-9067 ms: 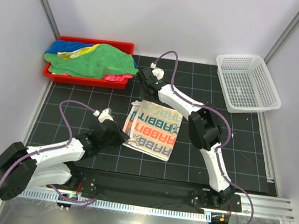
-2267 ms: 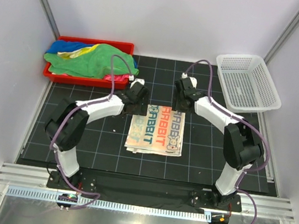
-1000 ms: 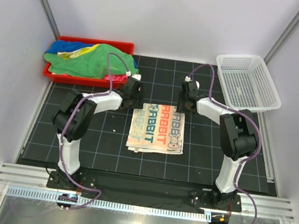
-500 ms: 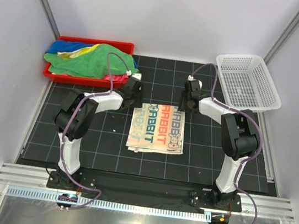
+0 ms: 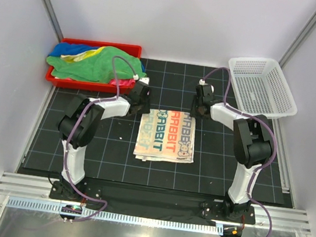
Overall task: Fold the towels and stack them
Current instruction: Fold the towel
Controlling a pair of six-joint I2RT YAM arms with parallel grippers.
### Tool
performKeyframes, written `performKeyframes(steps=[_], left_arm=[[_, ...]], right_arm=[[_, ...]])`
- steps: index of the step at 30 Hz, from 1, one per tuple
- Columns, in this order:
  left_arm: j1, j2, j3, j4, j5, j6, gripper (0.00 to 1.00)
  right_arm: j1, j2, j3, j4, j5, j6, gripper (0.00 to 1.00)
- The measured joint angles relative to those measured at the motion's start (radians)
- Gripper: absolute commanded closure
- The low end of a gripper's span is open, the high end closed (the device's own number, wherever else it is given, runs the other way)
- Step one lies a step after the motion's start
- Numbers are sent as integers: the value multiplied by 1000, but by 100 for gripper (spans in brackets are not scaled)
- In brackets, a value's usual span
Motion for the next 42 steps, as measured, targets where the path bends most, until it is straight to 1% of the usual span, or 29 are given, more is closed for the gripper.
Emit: performKeyframes(steps=[1,4,6,7,8,9,11,15,21,26,29,32,35,42], left_arm=[[0,0,0,0,1,-2,69],[0,0,-3,3,4,-4,73],[0,0,-6,7,5,-6,80],[0,0,-6,8,7,-8,81],[0,0,-7,8,8,-8,83],[0,0,-8,8,8,-9,87],[0,0,-8,8,8,-10,89],[0,-4,-15,16,4,-16,96],[0,-90,-77,37,-23,-19,97],[-1,-234,-139,84,-24,-14,98],[-1,-294,-167,124,-22,-7,100],[-1,-328,-212,162,-12,-8,100],[-2,-359,-304,212,12,-11,100],[-3,-393,-433,266,60,-36,100]], right_arm=[[0,0,0,2,0,1,78],[0,1,0,4,-9,9,85],[0,1,0,5,-11,14,89],[0,1,0,5,-11,15,91],[0,1,0,5,-13,17,91],[0,1,0,5,-13,18,92],[0,0,0,5,-14,19,92],[0,-2,0,7,-14,19,92],[0,-55,-26,32,-28,21,92],[1,-169,-79,80,-33,30,92],[1,-235,-124,117,-36,40,92],[1,-290,-184,159,-47,51,92],[2,-338,-257,204,-75,63,92],[8,-430,-398,264,-125,91,92]])
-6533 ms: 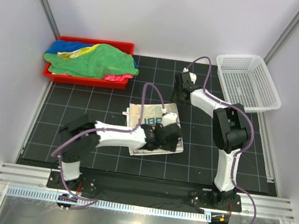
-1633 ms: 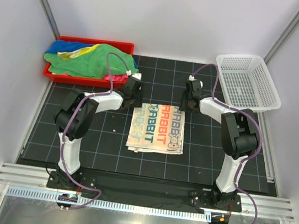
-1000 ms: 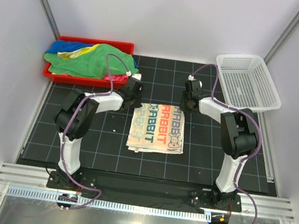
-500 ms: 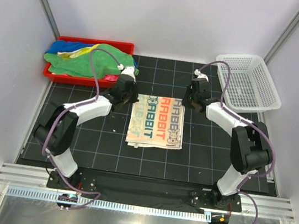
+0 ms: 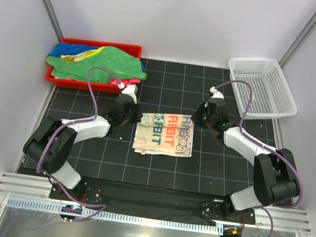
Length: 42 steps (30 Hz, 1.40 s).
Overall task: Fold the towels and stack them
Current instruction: Fold the towel
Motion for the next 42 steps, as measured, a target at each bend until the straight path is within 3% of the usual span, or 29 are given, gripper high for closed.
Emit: performKeyframes(steps=[19,42], left_arm=[[-63,-124,-186,47,-13,-105,100],[-123,-259,-270,10,-61,-148,100]], right_arm=[[126,-206,-250,15,100,108,92],[217,-325,-329,-10,168,179,92]])
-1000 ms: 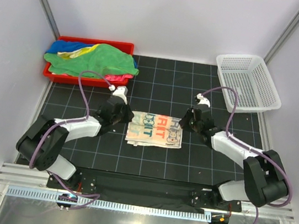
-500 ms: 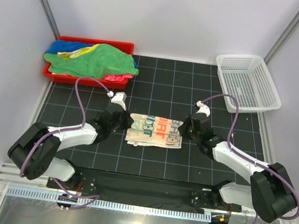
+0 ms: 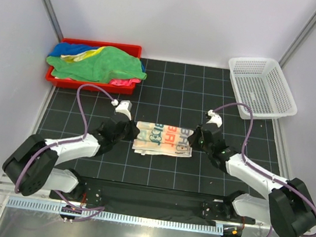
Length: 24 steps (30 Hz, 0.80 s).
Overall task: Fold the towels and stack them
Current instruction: Fold the towel
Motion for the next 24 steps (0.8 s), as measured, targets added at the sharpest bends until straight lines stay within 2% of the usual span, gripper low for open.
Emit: performKeyframes(steps=[7,9,13,15,16,18,24], left_arm=[[-19,0,-6,-6,0,-9,98],[-27,10,-6,-7,0,-13,94],[-34,20,-7,-20,-5,-27,73],[-34,20,-7,-36,-13,-33,69],[-34,19,-6,-49,-19,-34,62],[-34,14,0,-97,-34,-35,55],[-35,-61,64,-277,-85,-35,55]], right_arm=[[5,0,-33,-2,-1,23,89],[5,0,-39,-1,-2,28,86],[6,0,-49,-1,-9,38,67],[7,-1,-51,-7,-12,40,62],[8,-4,-51,-13,-13,39,59],[10,-27,-51,-37,-15,41,56],[13,-136,-29,-150,-6,41,55]])
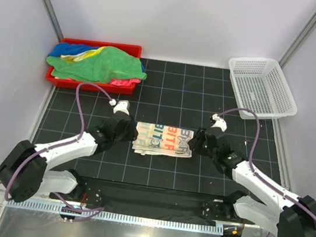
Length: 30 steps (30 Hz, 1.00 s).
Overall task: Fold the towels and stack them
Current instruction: Fold the towel, then smooth out wrinkles on the folded towel
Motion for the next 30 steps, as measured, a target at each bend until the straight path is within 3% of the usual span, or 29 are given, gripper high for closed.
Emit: performKeyframes(steps=[6,11,16,30], left_arm=[[-28,-54,90,-77,-10,0,57],[-85,21,152,-70,-6,-1,61],[-102,126,124,-60,7,-24,66],[-126,141,22,-14,14,-75,69]], right_arm=[[11,-17,67,-54,27,1,56],[45,84,90,-31,29,10,59],[65,177,72,-3,24,31,62],[69,141,-30,26,25,58,63]])
